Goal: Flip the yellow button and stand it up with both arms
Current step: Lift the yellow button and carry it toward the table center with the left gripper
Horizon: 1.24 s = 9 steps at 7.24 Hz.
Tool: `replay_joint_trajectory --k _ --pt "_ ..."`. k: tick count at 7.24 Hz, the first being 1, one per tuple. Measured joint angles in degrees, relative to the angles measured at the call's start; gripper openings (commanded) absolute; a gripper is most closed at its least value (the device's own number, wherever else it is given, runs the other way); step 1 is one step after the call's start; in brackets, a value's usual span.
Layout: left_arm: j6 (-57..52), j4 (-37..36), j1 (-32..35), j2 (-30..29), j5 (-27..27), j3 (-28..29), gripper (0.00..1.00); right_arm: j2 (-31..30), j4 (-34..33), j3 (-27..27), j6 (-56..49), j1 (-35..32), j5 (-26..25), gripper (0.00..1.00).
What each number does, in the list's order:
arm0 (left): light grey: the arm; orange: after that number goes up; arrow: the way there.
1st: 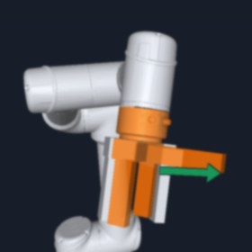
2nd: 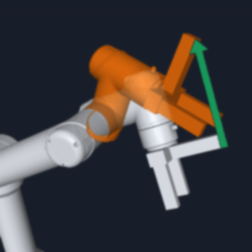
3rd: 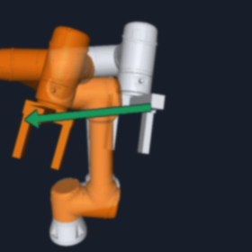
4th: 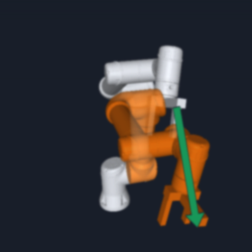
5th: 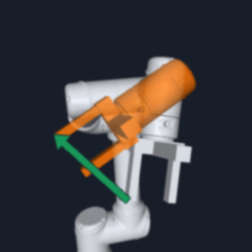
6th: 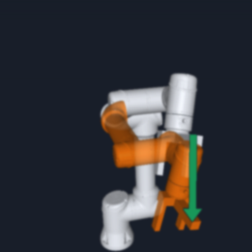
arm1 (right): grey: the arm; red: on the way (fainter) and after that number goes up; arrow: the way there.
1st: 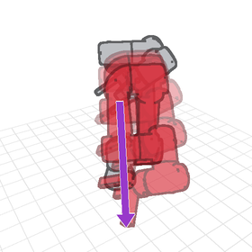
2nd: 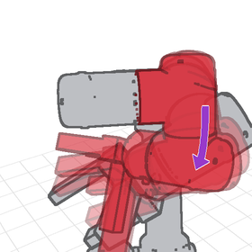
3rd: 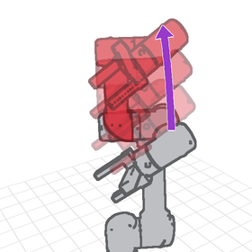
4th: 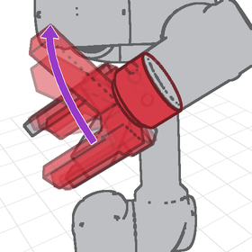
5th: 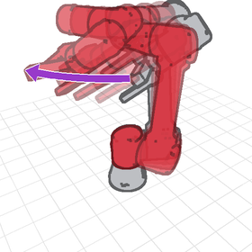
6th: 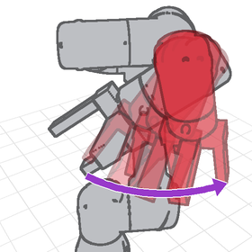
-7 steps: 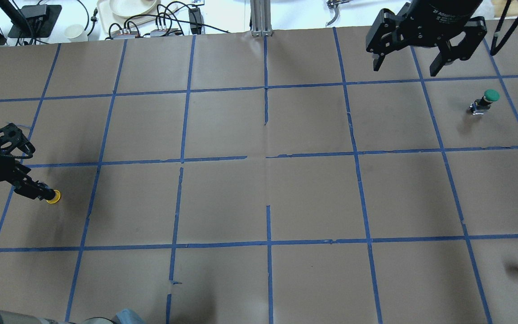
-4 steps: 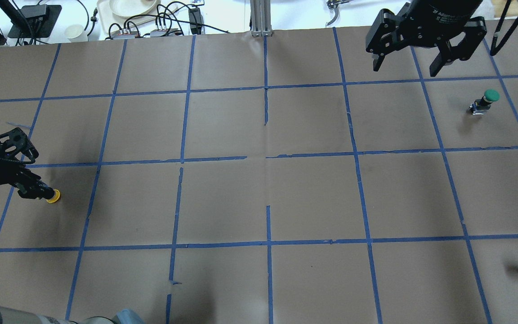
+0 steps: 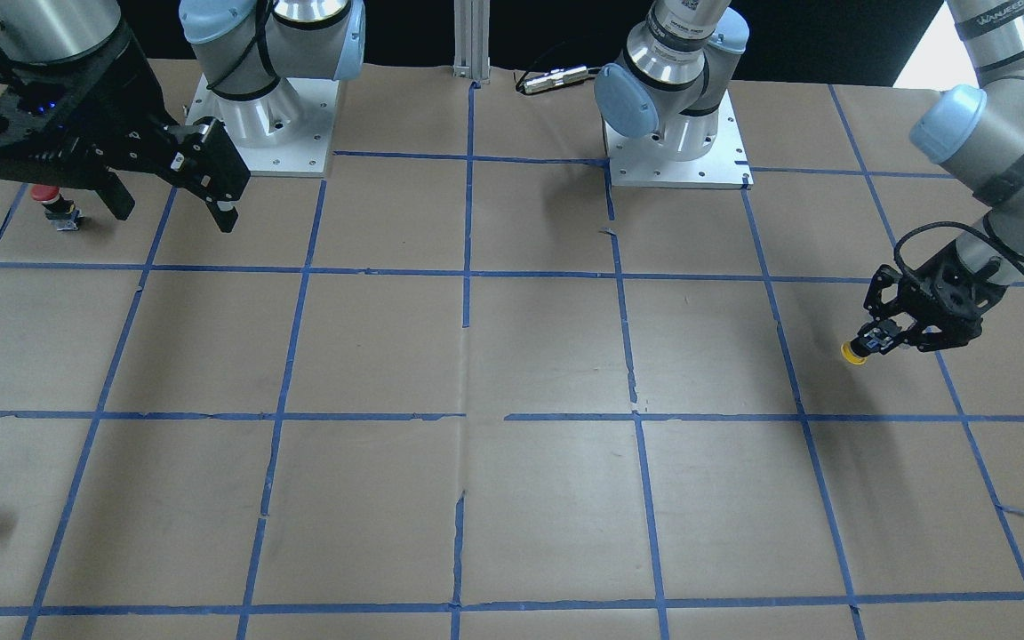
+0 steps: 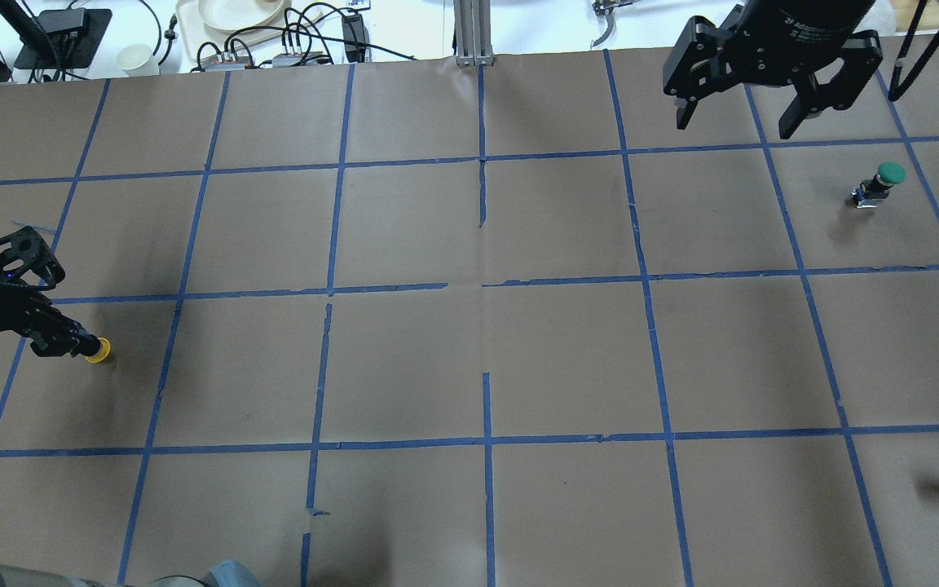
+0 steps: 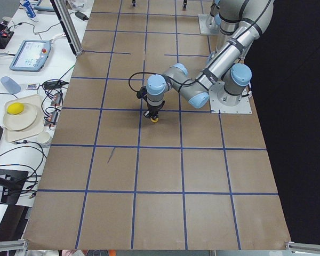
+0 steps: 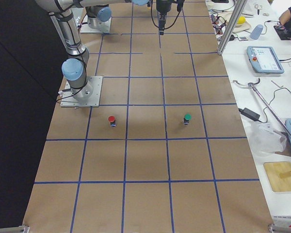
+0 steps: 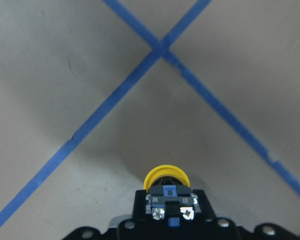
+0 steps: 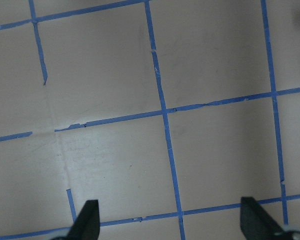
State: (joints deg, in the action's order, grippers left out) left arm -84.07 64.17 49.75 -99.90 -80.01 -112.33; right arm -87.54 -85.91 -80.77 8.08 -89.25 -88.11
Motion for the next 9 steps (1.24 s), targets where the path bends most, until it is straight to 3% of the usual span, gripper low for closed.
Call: replay_joint_trajectory --k 4,6,9 --pt "16.7 25.6 7.4 4.9 18.9 8.7 0.05 0.1 0.0 0.0 0.0 0.0 0.0 1.0" --pt "24.7 30.9 13.4 8.0 32.2 7.3 0.06 0.1 0.0 0.0 0.0 0.0 0.0 1.0" --pt "31.1 32.7 20.1 9.3 52.2 2.5 0.05 0.4 0.0 0.2 0.0 0.7 2.2 1.0"
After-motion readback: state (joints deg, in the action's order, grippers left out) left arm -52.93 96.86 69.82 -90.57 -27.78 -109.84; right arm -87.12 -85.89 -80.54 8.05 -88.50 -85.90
